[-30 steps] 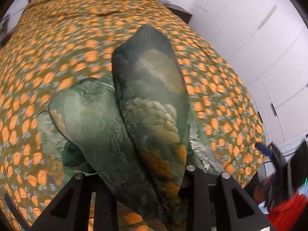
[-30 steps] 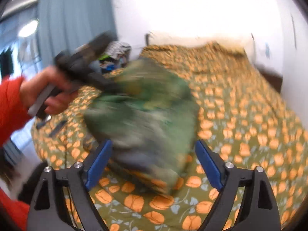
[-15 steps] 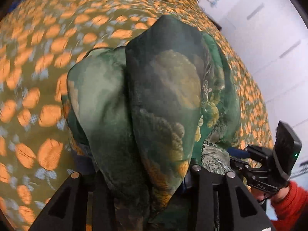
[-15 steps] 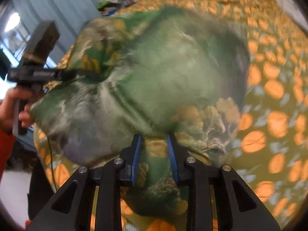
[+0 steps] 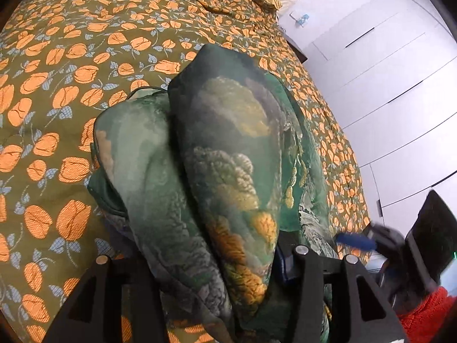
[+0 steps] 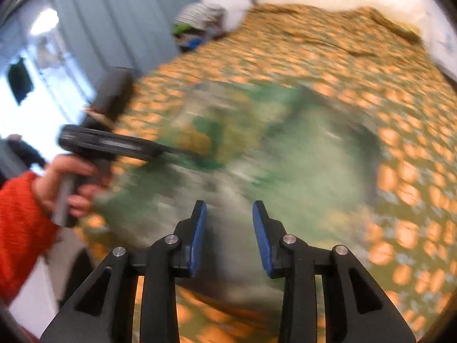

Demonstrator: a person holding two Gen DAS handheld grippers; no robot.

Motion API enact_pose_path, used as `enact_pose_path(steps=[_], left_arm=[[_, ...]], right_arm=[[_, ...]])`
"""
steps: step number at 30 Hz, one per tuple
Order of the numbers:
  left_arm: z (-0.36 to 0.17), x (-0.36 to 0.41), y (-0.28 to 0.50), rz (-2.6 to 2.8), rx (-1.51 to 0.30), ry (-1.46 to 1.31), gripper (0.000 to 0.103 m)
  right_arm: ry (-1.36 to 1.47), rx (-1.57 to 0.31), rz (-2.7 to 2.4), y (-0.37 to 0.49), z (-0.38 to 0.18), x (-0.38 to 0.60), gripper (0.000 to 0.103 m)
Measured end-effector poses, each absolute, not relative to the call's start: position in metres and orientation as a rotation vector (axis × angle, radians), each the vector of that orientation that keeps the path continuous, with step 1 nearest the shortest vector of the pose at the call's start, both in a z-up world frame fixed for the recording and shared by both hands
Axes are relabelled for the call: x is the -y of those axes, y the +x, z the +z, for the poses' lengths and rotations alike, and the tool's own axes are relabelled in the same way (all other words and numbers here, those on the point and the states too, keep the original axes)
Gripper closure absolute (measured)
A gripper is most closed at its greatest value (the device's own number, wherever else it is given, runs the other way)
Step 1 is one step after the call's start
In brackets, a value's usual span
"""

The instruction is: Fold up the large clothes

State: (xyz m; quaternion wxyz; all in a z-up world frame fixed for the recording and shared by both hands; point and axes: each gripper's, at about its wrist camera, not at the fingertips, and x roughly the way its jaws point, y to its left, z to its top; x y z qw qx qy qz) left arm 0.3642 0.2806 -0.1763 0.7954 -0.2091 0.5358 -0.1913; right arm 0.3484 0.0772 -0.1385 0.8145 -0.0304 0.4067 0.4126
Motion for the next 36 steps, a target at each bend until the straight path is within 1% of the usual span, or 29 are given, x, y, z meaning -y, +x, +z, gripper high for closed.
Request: enact_pose_path(steps=[3,6,8,13,17,18,19,20,21,22,23,24,25,26,29,33,36], left_arm=[[-0.178,-0.288,0.361,-0.361,-1.199,-0.415,0.052],[-0.191,-0.302,0.356,-0.306,-1.256,-0.425,0.051],[-0.193,-0.309,0.351,-0.292,-1.262,-0.414,0.049],[-0.199,-0.324,0.357,-0.264,-1.254,-0.471,0.048],[-0.216,-0.323,0.374,-0.169,-1.249,-0.502,0.048],[-0.222,-0.325,0.377,-0.165,-1.248,-0.519,0.046],[-0.226,-0.324,0.378,-0.158,-1.24,-0.529,0.042],[-0.224,-0.325,0.376,-0.158,-1.227,-0.534,0.04],[-0.22,-0.325,0.374,-0.161,-1.213,-0.539,0.038],[-0.212,-0.325,0.37,-0.171,-1.19,-0.547,0.038],[-0.207,-0.325,0.366,-0.182,-1.173,-0.548,0.038],[-0.2,-0.325,0.361,-0.191,-1.162,-0.543,0.038],[-0.189,-0.324,0.354,-0.198,-1.148,-0.528,0.038],[-0.182,-0.324,0.35,-0.197,-1.141,-0.511,0.038],[-0.151,-0.319,0.327,-0.171,-1.094,-0.428,0.038],[-0.114,-0.311,0.297,-0.161,-1.012,-0.373,0.038],[-0.1,-0.303,0.286,-0.138,-0.973,-0.336,0.038]], right_arm=[[-0.113,-0.878,0.94,0.338,-0.155,-0.115,0.069],[-0.192,-0.95,0.928,0.338,-0.195,-0.145,0.069],[-0.255,-0.958,0.899,0.336,-0.216,-0.155,0.069],[-0.319,-0.903,0.859,0.333,-0.228,-0.162,0.069],[-0.345,-0.872,0.822,0.335,-0.239,-0.17,0.069],[-0.347,-0.864,0.816,0.335,-0.236,-0.169,0.069],[-0.342,-0.863,0.811,0.336,-0.233,-0.167,0.069],[-0.326,-0.865,0.808,0.337,-0.228,-0.163,0.068],[-0.307,-0.866,0.805,0.338,-0.222,-0.161,0.066],[-0.281,-0.859,0.79,0.336,-0.211,-0.155,0.057],[-0.266,-0.849,0.77,0.334,-0.2,-0.149,0.04],[-0.257,-0.835,0.751,0.332,-0.19,-0.143,0.031],[-0.253,-0.811,0.734,0.327,-0.178,-0.137,0.012],[-0.261,-0.779,0.705,0.321,-0.166,-0.13,0.004],[-0.302,-0.709,0.634,0.303,-0.141,-0.113,0.004],[-0.369,-0.709,0.529,0.292,-0.132,-0.1,0.003],[-0.383,-0.713,0.486,0.286,-0.129,-0.09,0.003]])
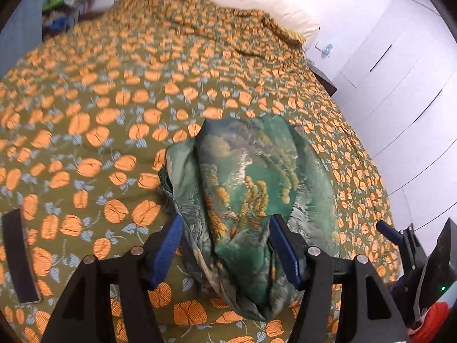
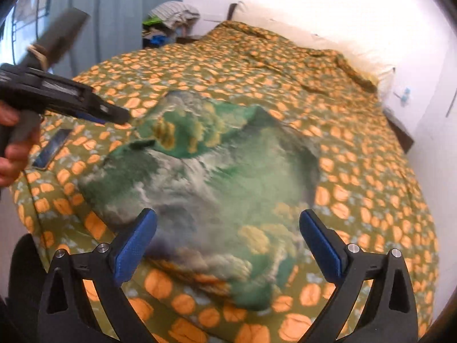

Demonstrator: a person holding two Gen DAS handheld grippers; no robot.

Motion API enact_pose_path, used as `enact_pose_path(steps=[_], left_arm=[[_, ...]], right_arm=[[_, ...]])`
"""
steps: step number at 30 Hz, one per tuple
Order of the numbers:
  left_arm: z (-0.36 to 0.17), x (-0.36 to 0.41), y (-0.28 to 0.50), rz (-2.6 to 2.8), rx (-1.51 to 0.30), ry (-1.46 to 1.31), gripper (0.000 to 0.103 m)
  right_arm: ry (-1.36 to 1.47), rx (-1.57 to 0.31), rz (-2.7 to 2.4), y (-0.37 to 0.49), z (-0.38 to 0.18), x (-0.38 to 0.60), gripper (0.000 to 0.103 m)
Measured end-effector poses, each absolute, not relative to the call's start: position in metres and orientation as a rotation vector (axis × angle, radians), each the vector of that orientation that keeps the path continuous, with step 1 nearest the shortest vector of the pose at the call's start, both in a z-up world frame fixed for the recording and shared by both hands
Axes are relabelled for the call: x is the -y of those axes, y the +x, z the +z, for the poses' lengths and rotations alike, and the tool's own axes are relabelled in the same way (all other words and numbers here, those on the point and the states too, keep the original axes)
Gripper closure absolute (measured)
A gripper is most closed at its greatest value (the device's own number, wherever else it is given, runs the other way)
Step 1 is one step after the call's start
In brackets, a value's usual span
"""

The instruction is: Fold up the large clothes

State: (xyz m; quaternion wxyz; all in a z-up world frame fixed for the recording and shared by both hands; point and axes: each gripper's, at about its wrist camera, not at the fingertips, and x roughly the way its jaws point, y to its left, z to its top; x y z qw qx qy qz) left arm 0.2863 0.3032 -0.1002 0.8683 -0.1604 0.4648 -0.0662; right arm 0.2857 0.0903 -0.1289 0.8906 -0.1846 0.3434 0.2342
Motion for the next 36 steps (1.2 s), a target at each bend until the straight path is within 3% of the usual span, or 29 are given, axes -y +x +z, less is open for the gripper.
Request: enact_pose_path(steps=[15,25,32,33,36], left_arm=[[-0.09,-0.289,0.243,0.094,-0.794,-0.096,0.038],[-0.139,-0.329,0.267,-0.227,-0.951,-0.443,0.038],[-0.193,-0.341,0.331,-0.338,-1.053,-0.684,0.038],[-0.2,-0.339,0.337,-0.334,-1.066,-0.674,0.036],[-0.22,-0.338,0.349,-0.307,-1.101,-0.637,0.015]], right_arm=[[-0.315,-0.734,0.428,0.283,-0.12,-0.032,0.001],[0.167,-0.858,0.561,0.308,-0.164,0.086,0.001],[0.38,-0.9,0.67,0.348,-0.167,0.095,0.004],[0.398,-0.908,0.692,0.355,-0.166,0.093,0.004],[0.438,-0.962,0.75,0.377,-0.171,0.084,0.004]])
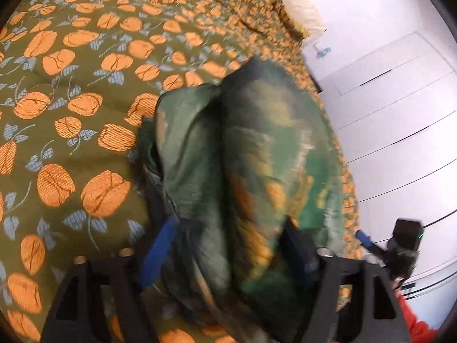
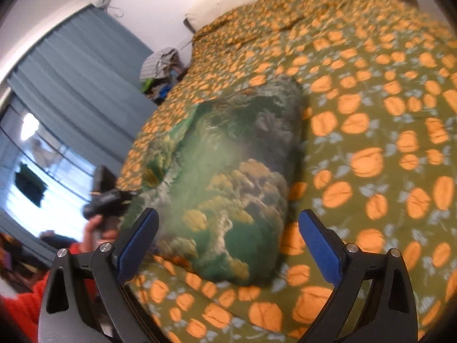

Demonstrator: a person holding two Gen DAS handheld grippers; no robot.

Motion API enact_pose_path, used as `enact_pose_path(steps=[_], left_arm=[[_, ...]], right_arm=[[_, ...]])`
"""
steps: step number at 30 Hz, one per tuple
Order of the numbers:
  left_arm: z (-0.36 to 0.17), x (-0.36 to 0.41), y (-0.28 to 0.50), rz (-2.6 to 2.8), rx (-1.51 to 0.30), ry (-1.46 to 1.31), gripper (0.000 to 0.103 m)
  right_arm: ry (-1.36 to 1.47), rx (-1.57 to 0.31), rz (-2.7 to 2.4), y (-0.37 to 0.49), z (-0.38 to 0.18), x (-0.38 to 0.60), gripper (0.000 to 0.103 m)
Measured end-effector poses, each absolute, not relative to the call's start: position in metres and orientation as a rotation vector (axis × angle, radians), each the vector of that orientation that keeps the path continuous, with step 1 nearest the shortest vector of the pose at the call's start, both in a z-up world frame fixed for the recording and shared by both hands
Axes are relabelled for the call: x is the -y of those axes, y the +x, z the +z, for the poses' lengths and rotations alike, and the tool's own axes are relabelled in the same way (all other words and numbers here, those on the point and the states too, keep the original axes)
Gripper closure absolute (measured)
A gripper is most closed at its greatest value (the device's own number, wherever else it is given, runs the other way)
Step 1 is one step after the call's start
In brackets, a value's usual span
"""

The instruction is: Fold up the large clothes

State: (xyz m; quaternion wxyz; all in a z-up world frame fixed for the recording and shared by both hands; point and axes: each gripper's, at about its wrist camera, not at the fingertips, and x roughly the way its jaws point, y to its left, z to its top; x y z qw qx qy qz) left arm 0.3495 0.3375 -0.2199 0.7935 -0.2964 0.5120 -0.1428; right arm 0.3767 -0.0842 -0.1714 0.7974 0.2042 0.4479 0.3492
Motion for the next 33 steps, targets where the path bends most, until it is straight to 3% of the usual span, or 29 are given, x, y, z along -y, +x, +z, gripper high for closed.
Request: enact_pose_path(steps=[3,10,19,20,21,22,25,28,33], left_arm=[[-0.241,-0.343,0.356,-0.301,-1.133,-0.663,0.0],[-0.265,-0.342,0.372,-0.403,-1.142,-0.724,0.0],[-0.295,-0.328,0.39,-0.512,-1.194,-0.777,0.0],[-0.292,-0.322,0.39,-0.475,-1.202,-0.737,0.003],[-0.287,-0.318,0.389,-0.449,-1.204,-0.701,0.019],[-0.279,-0.311,0.386,-0.413,-1.2,-0.656,0.03],[-0.256,-0.298,0.379,-0.342,-1.18,-0.58,0.05],[-0.231,-0.28,0.367,-0.317,-1.135,-0.492,0.054],[-0.183,-0.251,0.358,-0.332,-1.041,-0.413,0.055]], right_arm=[[0.479,-1.03,0.771,0.401,-0.191,0.075,0.004],[0.556,-1.139,0.831,0.436,-0.247,0.052,0.009],[0.669,-1.244,0.896,0.452,-0.294,0.034,0.008],[0.663,-1.25,0.901,0.452,-0.294,0.03,0.015],[0.628,-1.25,0.891,0.453,-0.291,0.026,0.019],[0.553,-1.24,0.874,0.452,-0.284,0.021,0.03],[0.322,-1.17,0.831,0.438,-0.258,0.005,0.045],[0.127,-1.063,0.804,0.417,-0.227,-0.012,0.05],[0.037,-0.918,0.816,0.39,-0.184,-0.009,0.051]])
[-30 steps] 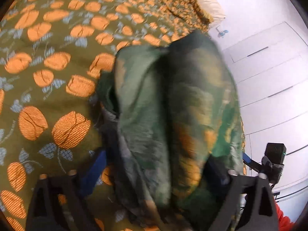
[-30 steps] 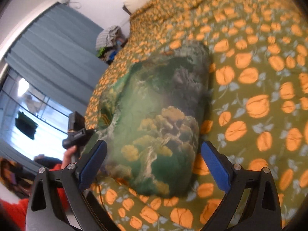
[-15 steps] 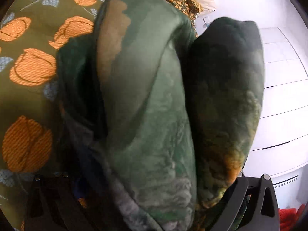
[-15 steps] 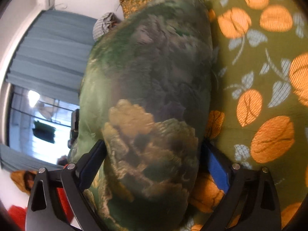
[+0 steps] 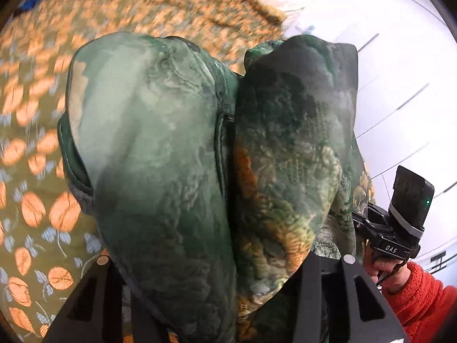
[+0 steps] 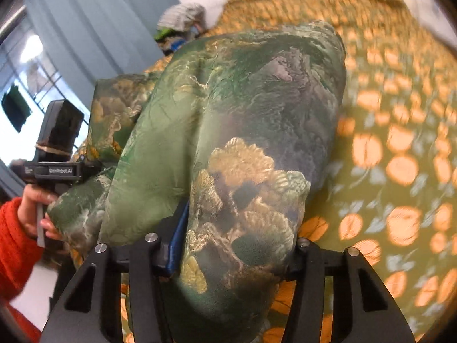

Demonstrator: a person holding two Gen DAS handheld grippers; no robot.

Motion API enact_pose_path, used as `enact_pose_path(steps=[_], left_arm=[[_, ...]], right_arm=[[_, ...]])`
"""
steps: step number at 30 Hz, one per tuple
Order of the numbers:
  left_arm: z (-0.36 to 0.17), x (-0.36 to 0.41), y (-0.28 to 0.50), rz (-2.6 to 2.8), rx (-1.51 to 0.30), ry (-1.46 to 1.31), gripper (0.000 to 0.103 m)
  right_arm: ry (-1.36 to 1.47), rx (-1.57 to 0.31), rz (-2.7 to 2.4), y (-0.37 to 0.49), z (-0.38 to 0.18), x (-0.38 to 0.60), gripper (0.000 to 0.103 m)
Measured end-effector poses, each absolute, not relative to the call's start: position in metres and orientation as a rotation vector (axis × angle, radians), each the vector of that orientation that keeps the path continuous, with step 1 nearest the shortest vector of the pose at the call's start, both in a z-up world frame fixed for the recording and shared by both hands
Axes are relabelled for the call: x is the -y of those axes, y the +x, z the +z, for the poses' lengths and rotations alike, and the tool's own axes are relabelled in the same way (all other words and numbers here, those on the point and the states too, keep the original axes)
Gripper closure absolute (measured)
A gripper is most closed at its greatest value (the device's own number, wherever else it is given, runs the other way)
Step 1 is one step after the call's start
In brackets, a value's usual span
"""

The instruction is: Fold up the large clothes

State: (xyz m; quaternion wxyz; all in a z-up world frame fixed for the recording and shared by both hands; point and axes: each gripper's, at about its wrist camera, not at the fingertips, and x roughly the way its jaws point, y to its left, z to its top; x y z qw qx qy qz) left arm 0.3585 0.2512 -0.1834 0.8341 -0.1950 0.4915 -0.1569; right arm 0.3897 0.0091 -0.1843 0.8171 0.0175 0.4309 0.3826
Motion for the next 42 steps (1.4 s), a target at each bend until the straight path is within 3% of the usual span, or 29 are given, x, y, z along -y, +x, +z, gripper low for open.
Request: enact_pose_path(steps=[7,15,17,19,21,22,25,26,31,39,42], left_arm=[[-0.145,-0.203,0.412,-0.375,-0.957,-0.338,0.055],[-0.199,-0.163,0.486,-0.386,-1.048,-0.338,0.053],[-0.231,-0.157,0.499,-0.378,-1.112,-0.356,0.049],[-0.257,-0.158,0.505,-0.35,-1.137,-0.379,0.035],[-0.263,-0.169,0.504,-0.34,-1.1,-0.45,0.025],[-0.263,-0.172,0.501,-0.334,-1.091,-0.469,0.023],[-0.245,-0.179,0.492,-0.326,-1.069,-0.441,0.023],[-0.238,-0.178,0.487,-0.317,-1.061,-0.414,0.023],[-0.173,-0.165,0.436,-0.186,-0.869,-0.115,0.024],[-0.076,-0.132,0.332,0.028,-0.457,0.102,0.017],[-0.055,-0.106,0.302,0.1,-0.471,0.127,0.014]], right_arm=[[0.11,-0.814,0.77,0.416,-0.14,0.033,0.051],[0.187,-0.896,0.704,0.48,-0.167,0.081,0.05],[0.203,-0.95,0.692,0.491,-0.186,0.095,0.05],[0.214,-1.019,0.672,0.502,-0.212,0.101,0.048],[0.261,-1.05,0.667,0.506,-0.233,0.109,0.044],[0.299,-1.042,0.669,0.506,-0.235,0.113,0.036],[0.363,-0.983,0.631,0.505,-0.231,0.126,0.002],[0.348,-0.965,0.616,0.502,-0.226,0.128,0.0],[0.217,-0.91,0.538,0.475,-0.19,0.134,0.0],[-0.007,-0.559,0.327,0.367,-0.09,0.135,0.0],[0.044,-0.549,0.289,0.345,-0.067,0.13,0.0]])
